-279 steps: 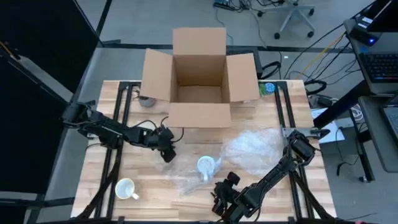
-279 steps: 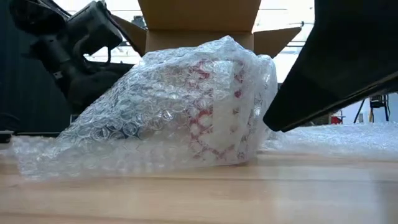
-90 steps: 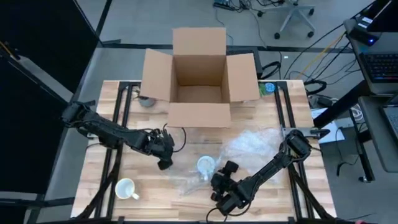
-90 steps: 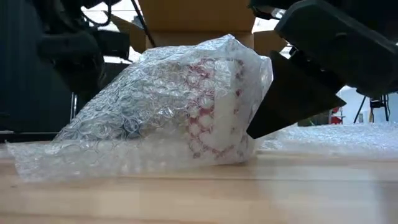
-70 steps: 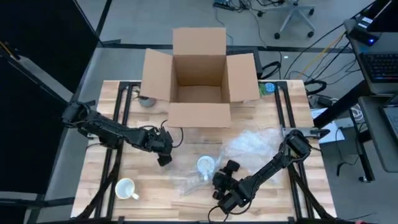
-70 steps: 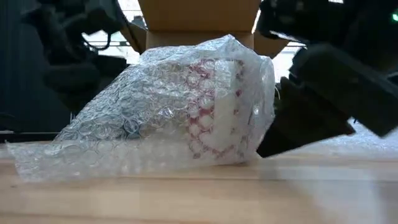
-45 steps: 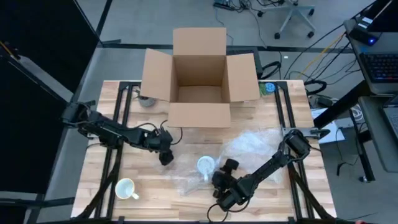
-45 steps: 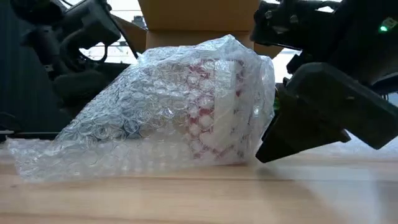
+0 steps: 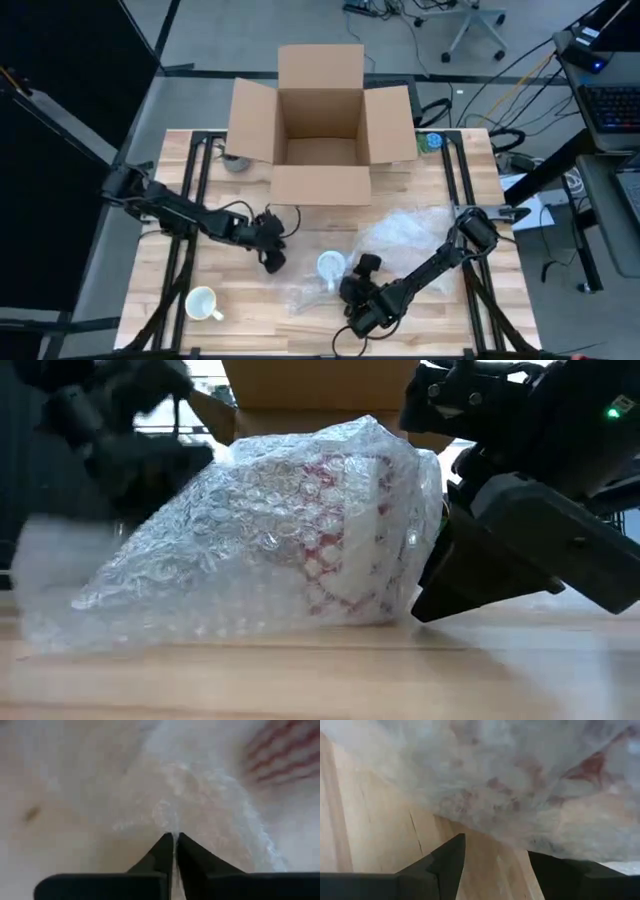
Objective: Wrap mug
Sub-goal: Wrap the red mug with bubble wrap
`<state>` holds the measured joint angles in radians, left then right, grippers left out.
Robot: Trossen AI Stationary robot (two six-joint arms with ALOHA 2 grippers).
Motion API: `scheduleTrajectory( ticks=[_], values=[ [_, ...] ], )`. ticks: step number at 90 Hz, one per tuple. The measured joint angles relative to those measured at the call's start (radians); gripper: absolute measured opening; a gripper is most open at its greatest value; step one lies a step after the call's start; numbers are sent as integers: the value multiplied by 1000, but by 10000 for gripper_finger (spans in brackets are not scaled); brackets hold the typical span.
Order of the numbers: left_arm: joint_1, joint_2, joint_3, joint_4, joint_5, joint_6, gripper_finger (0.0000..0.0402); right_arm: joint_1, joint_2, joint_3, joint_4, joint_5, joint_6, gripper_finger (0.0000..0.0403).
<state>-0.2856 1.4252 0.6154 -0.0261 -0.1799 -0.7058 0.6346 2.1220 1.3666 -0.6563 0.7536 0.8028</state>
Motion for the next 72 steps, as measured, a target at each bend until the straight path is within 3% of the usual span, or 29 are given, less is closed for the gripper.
scheduleTrajectory(
  ticks=[25,42,72],
  values=[
    [-50,-20,209,8,-188,238,0,0,0,0,2,0,-5,198],
    [-51,-12,238,140,-171,347,0,0,0,0,2,0,-8,198],
    [-52,46,240,221,-82,346,0,-16,-1,1,3,-21,-48,198]
  ],
)
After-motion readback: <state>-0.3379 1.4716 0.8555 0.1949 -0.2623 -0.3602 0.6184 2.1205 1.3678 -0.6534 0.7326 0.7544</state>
